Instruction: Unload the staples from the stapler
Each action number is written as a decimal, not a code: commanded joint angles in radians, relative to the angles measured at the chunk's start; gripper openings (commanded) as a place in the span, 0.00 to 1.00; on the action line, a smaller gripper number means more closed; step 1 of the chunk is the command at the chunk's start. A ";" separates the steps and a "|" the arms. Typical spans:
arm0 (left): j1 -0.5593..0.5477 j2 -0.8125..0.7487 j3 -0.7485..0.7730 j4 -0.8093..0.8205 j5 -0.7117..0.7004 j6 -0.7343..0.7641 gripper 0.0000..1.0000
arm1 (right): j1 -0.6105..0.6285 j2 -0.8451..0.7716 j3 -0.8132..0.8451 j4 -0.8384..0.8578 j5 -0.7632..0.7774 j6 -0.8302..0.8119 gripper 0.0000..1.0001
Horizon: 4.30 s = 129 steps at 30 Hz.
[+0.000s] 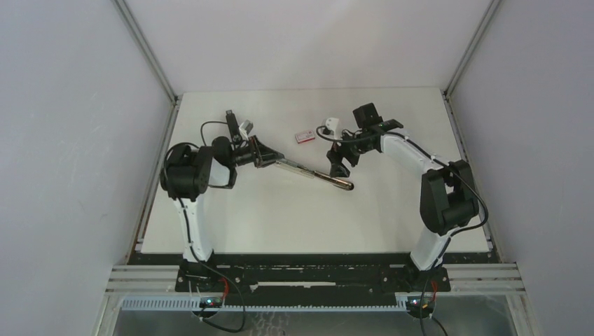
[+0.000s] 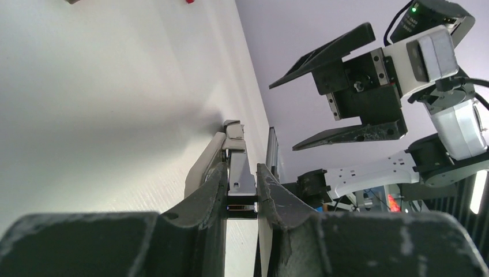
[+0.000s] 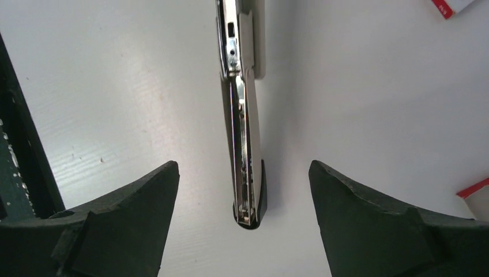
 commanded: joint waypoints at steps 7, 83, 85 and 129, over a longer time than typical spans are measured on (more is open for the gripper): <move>-0.010 -0.013 -0.006 0.180 0.045 -0.096 0.00 | 0.049 0.150 0.226 -0.138 -0.061 0.064 0.89; -0.040 -0.077 -0.027 0.198 0.107 -0.050 0.05 | 0.084 0.628 0.646 -0.737 -0.474 -0.213 0.37; -0.040 -0.077 -0.027 0.197 0.107 -0.050 0.06 | 0.085 0.628 0.646 -0.742 -0.476 -0.214 0.33; 0.071 -0.119 -0.001 0.085 0.088 -0.057 0.72 | 0.054 0.488 0.522 -0.612 -0.363 -0.156 0.01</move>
